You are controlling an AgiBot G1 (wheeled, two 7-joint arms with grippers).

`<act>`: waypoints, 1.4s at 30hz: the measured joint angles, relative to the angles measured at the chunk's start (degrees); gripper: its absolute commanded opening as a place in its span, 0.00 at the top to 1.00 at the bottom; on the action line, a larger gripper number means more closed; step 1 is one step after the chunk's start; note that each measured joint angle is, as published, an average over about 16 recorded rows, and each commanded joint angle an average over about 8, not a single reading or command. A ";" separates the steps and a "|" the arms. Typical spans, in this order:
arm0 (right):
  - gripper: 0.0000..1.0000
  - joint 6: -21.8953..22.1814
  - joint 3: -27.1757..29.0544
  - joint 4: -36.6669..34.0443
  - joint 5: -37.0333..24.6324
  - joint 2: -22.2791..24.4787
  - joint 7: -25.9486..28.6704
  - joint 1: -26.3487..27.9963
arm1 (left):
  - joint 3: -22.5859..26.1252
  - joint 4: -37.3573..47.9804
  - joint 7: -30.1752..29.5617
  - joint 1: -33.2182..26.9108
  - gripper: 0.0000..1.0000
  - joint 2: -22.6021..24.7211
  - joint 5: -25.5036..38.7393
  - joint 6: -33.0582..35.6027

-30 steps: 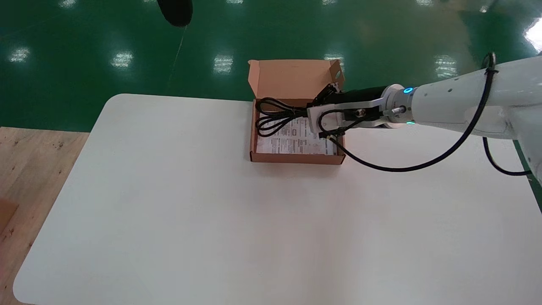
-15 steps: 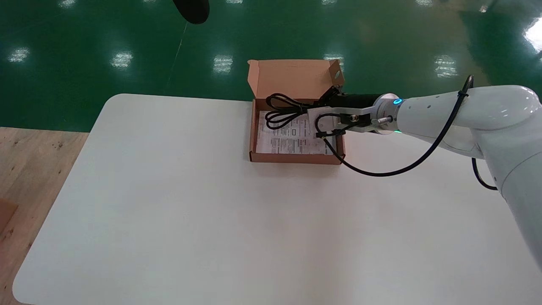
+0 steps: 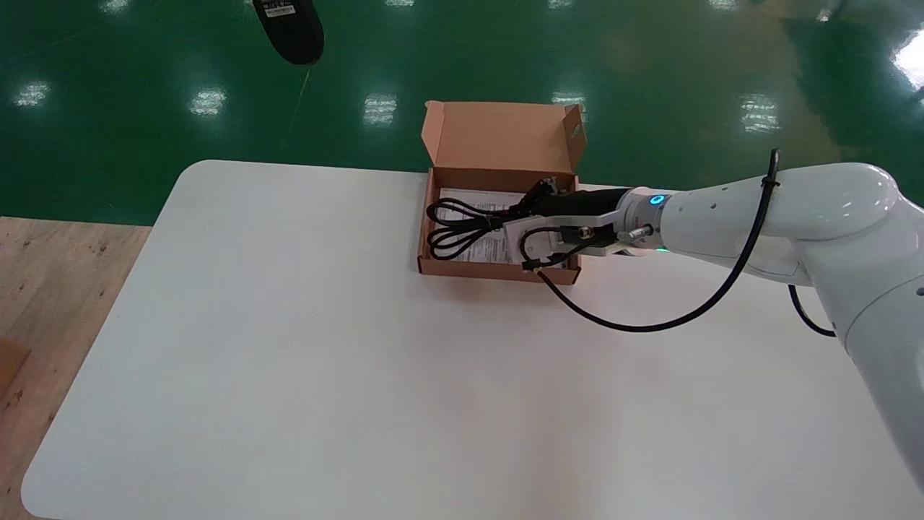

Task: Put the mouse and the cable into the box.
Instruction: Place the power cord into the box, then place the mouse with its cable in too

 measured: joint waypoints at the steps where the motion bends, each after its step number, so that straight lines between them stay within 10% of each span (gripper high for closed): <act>1: 0.00 -0.21 -0.17 0.01 0.06 0.02 0.03 0.00 | -0.02 0.18 0.01 0.12 1.00 0.04 -0.04 0.10; 15: 0.00 -1.49 -0.64 -2.16 2.33 2.13 1.42 2.77 | -2.44 3.10 0.97 6.75 1.00 4.68 -4.11 1.86; 27: 0.00 -11.15 1.40 -7.89 5.43 13.51 5.63 13.34 | -4.88 -1.19 1.37 20.31 1.00 11.69 -11.41 -0.80; 42: 0.00 -17.11 0.08 -11.14 3.42 23.96 6.44 20.30 | 9.46 -22.20 -11.46 35.89 1.00 12.91 -25.05 -17.57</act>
